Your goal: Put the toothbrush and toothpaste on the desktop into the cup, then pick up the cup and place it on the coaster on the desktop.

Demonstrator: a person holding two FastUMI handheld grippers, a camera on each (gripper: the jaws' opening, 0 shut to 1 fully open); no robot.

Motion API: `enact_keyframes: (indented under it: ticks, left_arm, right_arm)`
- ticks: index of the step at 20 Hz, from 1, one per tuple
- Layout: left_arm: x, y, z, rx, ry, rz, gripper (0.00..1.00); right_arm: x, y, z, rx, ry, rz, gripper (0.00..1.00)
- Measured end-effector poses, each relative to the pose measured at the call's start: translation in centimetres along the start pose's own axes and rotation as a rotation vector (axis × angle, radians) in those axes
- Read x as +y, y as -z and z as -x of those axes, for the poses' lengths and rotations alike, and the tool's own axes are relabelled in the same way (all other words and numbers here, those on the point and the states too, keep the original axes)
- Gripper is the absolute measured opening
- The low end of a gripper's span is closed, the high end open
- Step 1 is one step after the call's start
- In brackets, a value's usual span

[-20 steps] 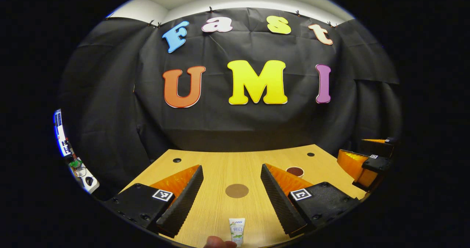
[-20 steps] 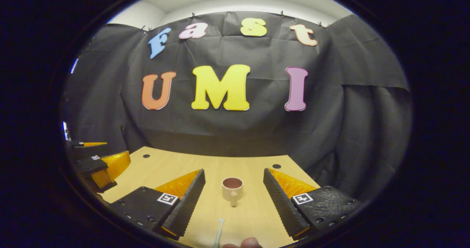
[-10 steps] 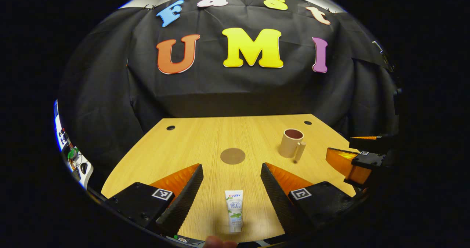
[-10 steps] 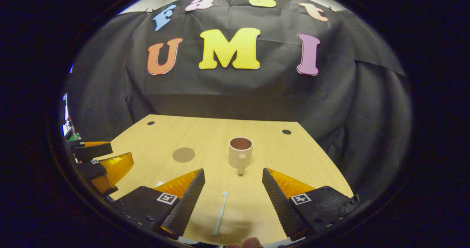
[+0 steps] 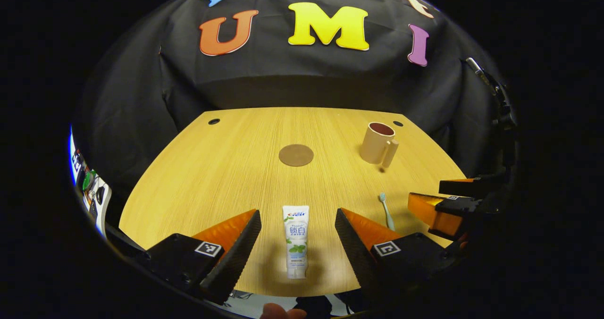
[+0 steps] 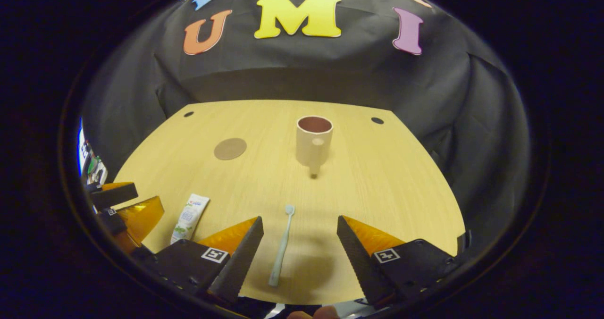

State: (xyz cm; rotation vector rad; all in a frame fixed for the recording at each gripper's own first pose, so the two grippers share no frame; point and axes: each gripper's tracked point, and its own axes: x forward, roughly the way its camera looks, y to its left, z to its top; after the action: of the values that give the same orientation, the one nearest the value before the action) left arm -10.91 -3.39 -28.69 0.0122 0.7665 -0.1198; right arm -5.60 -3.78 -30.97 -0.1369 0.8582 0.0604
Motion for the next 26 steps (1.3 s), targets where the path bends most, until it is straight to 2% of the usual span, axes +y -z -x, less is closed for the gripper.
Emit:
enact_keyframes:
  ticks: [11,14,17,18,19,22,24,26]
  left_arm:
    - [0.4,3.7,-1.9,0.126,-0.016,0.006,1.0]
    - [0.6,4.3,-2.4,0.144,-0.019,0.001,1.0]
    - [0.7,4.8,-2.6,0.158,-0.019,0.004,1.0]
    - [0.7,4.9,-2.7,0.163,-0.02,0.007,1.0]
    - [0.7,4.9,-2.8,0.167,-0.021,0.011,1.0]
    - [0.7,5.1,-3.0,0.176,-0.023,0.016,1.0]
    - [0.8,5.6,-3.1,0.186,-0.022,0.019,1.0]
    - [0.8,6.1,-3.3,0.199,-0.024,0.018,1.0]
  right_arm:
    - [1.4,4.0,-4.6,0.191,-0.003,-0.009,0.98]
    - [2.0,5.0,-5.4,0.231,-0.02,-0.007,0.94]
    - [2.2,5.6,-5.8,0.257,-0.031,-0.009,0.78]
    - [2.4,5.6,-5.8,0.268,-0.042,-0.016,0.77]
    - [2.5,6.0,-6.0,0.278,-0.042,-0.019,0.66]
    - [2.9,6.3,-6.3,0.296,-0.061,-0.039,0.43]
    - [2.9,6.1,-6.2,0.299,-0.071,-0.048,0.43]
    - [3.0,6.2,-6.4,0.299,-0.076,-0.051,0.14]
